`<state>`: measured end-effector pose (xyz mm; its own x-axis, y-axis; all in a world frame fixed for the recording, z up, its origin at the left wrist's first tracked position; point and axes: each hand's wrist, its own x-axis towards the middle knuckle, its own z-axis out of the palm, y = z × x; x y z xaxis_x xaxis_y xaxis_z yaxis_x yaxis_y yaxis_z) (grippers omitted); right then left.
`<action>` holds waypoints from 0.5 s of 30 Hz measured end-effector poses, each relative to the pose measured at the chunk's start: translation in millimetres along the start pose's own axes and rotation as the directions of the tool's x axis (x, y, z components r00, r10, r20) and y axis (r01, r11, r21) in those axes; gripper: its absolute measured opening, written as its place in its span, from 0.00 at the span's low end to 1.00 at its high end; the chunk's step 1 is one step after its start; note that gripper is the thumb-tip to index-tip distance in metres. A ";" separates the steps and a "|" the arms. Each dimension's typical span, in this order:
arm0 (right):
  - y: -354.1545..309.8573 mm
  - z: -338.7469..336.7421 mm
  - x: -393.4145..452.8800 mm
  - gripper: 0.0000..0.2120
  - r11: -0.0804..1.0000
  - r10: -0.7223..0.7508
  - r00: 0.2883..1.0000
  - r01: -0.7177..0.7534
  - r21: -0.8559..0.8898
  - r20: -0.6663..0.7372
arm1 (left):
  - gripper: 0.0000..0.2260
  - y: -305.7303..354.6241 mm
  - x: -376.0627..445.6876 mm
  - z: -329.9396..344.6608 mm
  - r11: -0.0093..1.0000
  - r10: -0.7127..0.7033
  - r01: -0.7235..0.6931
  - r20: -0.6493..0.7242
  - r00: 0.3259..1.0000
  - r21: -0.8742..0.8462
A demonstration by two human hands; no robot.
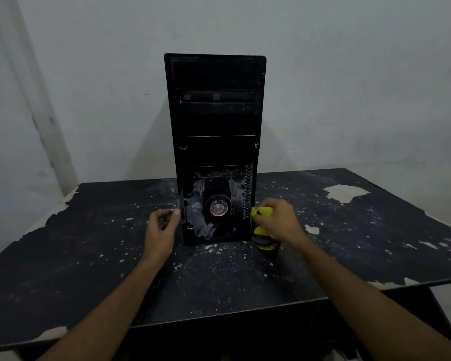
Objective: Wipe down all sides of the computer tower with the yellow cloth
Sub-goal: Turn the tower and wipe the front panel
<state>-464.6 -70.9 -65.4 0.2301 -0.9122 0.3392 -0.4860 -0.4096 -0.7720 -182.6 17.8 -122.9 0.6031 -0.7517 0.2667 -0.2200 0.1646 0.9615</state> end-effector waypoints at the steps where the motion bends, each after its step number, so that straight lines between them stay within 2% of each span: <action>1: 0.3 -0.1 0.1 0.04 1.000 0.025 1.000 -0.025 -0.011 0.015 | 0.20 -0.2 -0.4 0.2 1.000 -0.003 0.003 0.002 1.000 0.001; 3: 0.1 1.1 -3.1 0.05 0.997 -0.016 1.000 0.016 -0.070 -0.001 | 0.19 -0.7 -0.8 0.1 1.000 -0.002 0.002 0.001 1.000 -0.002; 5: 9.1 8.2 -15.5 0.06 0.975 -0.136 0.991 0.131 -0.180 -0.014 | 0.19 -0.6 -0.6 -1.0 1.000 -0.001 0.001 -0.001 1.000 0.004; 7: 24.6 18.0 -32.2 0.07 0.923 -0.248 0.966 0.258 -0.286 0.073 | 0.20 -1.1 -0.2 -0.7 1.000 -0.005 0.005 0.003 1.000 -0.002; 9: 32.7 26.7 -41.6 0.10 0.869 -0.298 0.941 0.336 -0.363 0.157 | 0.20 -0.8 -0.6 -0.1 1.000 -0.007 0.007 0.004 1.000 -0.011; 15: 17.9 43.2 -40.9 0.12 0.821 -0.417 0.909 0.377 -0.428 0.000 | 0.16 0.9 -0.4 -1.1 1.000 -0.004 0.004 -0.006 1.000 -0.001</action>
<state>-446.3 -40.4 -116.4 0.4121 -0.6582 0.6301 -0.6736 -0.6857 -0.2758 -182.2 18.9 -122.1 0.6084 -0.7487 0.2634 -0.2170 0.1623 0.9626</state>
